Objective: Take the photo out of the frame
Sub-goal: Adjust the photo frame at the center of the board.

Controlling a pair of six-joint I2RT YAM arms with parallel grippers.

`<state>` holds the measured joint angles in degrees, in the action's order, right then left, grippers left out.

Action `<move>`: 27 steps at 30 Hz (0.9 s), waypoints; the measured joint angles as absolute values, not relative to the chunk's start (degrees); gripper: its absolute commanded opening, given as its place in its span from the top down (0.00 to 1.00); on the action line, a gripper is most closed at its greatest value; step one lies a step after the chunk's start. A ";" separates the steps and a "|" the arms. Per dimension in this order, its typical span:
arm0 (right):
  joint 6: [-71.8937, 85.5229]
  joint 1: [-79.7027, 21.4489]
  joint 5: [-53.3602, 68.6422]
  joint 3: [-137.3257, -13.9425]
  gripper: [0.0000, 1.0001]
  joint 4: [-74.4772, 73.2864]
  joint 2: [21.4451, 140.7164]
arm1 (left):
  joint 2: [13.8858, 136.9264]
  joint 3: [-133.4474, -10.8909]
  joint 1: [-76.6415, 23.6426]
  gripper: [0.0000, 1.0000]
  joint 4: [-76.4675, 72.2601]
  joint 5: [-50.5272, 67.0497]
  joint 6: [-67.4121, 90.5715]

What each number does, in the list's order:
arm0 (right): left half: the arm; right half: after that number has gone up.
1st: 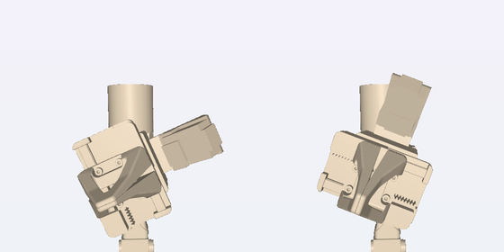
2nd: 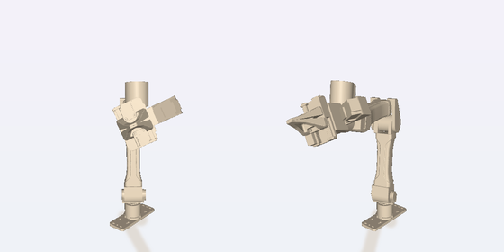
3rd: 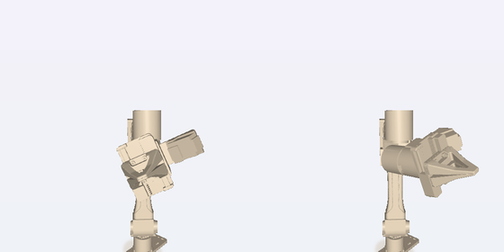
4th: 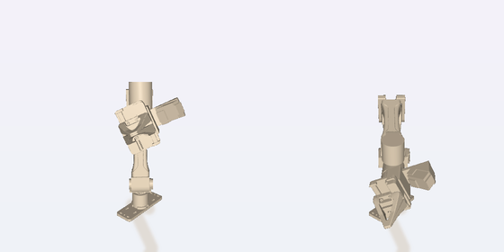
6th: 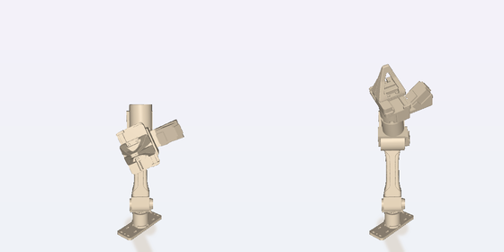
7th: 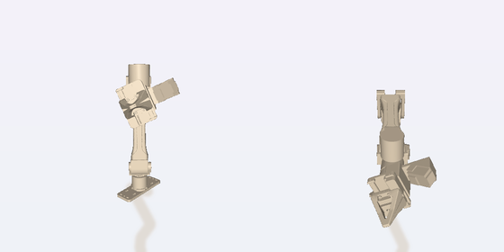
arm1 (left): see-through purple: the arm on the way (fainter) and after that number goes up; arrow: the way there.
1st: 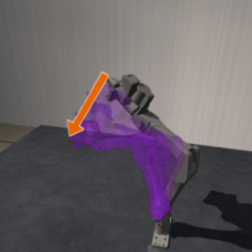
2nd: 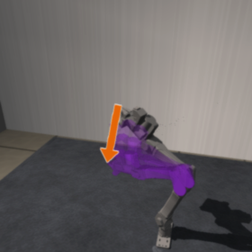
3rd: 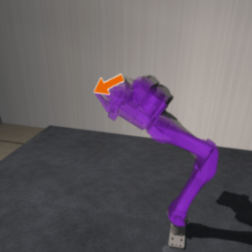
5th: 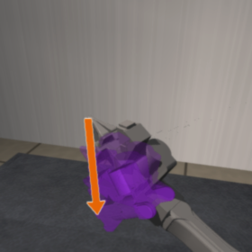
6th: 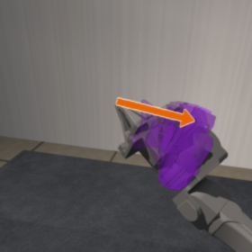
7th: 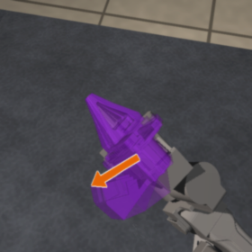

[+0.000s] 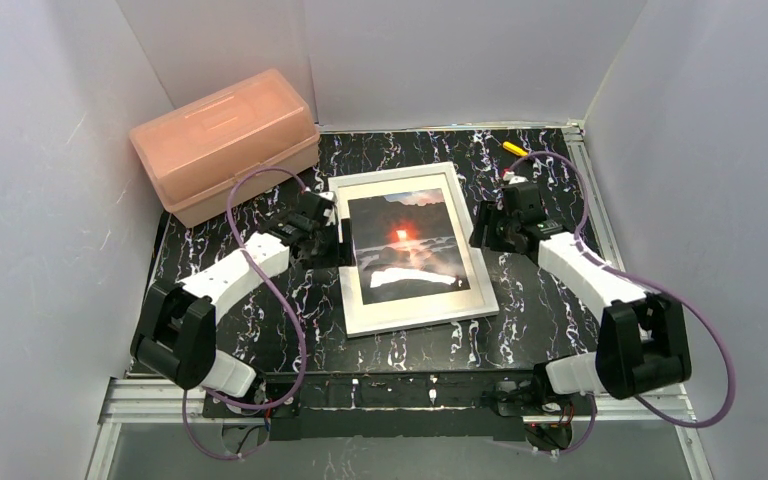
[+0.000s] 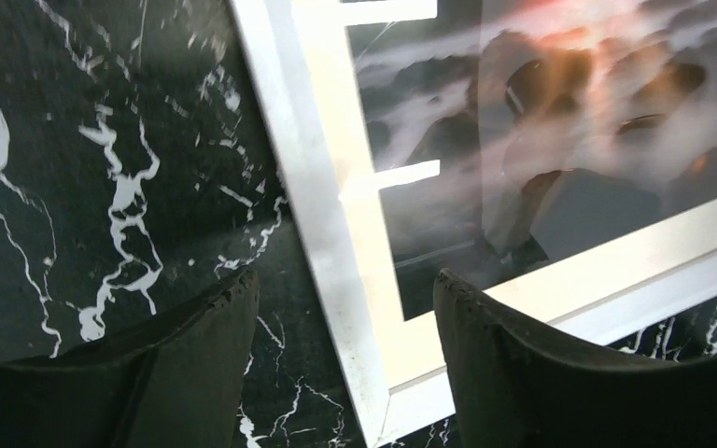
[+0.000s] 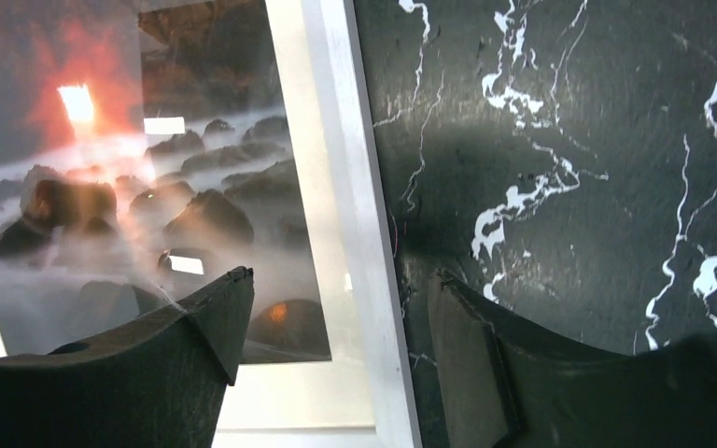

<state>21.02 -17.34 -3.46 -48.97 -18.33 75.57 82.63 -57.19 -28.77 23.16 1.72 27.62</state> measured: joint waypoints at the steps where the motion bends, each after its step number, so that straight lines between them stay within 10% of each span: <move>1: 20.62 -17.34 -3.66 -50.00 0.27 -18.28 76.88 | 82.63 -55.77 -28.77 0.30 22.44 1.34 28.25; 17: 16.73 -24.36 -12.43 -56.18 0.40 -17.02 94.87 | 91.48 -53.52 -28.80 0.33 14.98 -5.50 31.75; 24: 17.37 -25.47 -17.65 -57.47 0.57 -16.47 98.06 | 93.54 -55.64 -30.35 0.33 16.73 -8.69 31.40; 27: 17.19 -25.39 -18.50 -58.57 0.89 -16.45 99.20 | 92.99 -57.39 -32.38 0.33 17.87 -10.13 31.07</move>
<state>17.19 -25.39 -18.50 -58.57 -16.45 99.20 92.99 -57.39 -32.38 17.87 -10.13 31.07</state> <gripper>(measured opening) 0.373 0.671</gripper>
